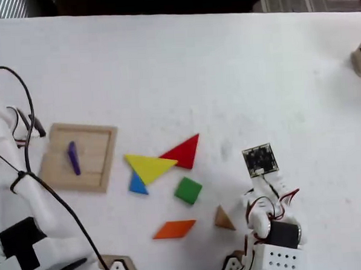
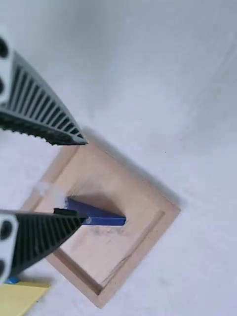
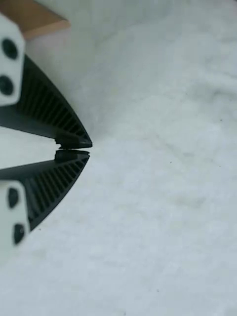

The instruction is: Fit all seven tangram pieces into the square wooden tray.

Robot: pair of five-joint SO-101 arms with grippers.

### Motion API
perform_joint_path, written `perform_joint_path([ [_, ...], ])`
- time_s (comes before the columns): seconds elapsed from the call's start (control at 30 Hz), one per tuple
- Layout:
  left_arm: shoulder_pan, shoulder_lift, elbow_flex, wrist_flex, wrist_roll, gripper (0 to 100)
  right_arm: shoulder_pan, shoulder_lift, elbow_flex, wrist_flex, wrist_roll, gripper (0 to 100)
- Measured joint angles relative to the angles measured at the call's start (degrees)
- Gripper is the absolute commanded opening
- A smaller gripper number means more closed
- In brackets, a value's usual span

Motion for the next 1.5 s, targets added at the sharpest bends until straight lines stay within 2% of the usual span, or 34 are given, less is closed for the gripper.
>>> perform_joint_path([
  [0.13, 0.4, -3.8, 0.0, 0.4, -0.1, 21, 0.0, 0.0, 0.0, 0.0, 0.0, 1.8],
  [0.27, 4.5, -12.4, 0.0, 2.4, -0.1, 21, 0.0, 0.0, 0.0, 0.0, 0.0, 1.8],
  [0.43, 14.9, -20.9, -0.1, 6.2, -0.1, 21, 0.0, 0.0, 0.0, 0.0, 0.0, 1.8],
  [0.6, 24.6, -21.5, 5.8, 2.4, 1.8, 21, 0.0, 0.0, 0.0, 0.0, 0.0, 1.8],
  [0.67, 27.1, -21.5, 9.7, 0.2, 4.4, 16, 0.0, 0.0, 0.0, 0.0, 0.0, 1.8],
  [0.77, 29.5, -21.5, 15.3, -3.7, 6.4, 2, 0.0, 0.0, 0.0, 0.0, 0.0, 1.8],
  [0.8, 30.0, -21.5, 17.2, -5.4, 6.5, 2, 0.0, 0.0, 0.0, 0.0, 0.0, 1.8],
  [0.87, 30.5, -21.5, 21.1, -9.1, 6.5, 6, 0.0, 0.0, 0.0, 0.0, 0.0, 1.8],
  [1.0, 30.6, -21.5, 28.1, -16.9, 6.4, 2, 0.0, 0.0, 0.0, 0.0, 0.0, 1.9],
  [1.3, 30.2, -21.5, 42.5, -31.0, 6.4, 2, 0.0, 0.0, 0.0, 0.0, 0.0, 1.9],
  [1.5, 22.3, -21.5, 45.8, -35.2, 6.6, 2, 0.0, 0.0, 0.0, 0.0, 0.0, 1.9],
])
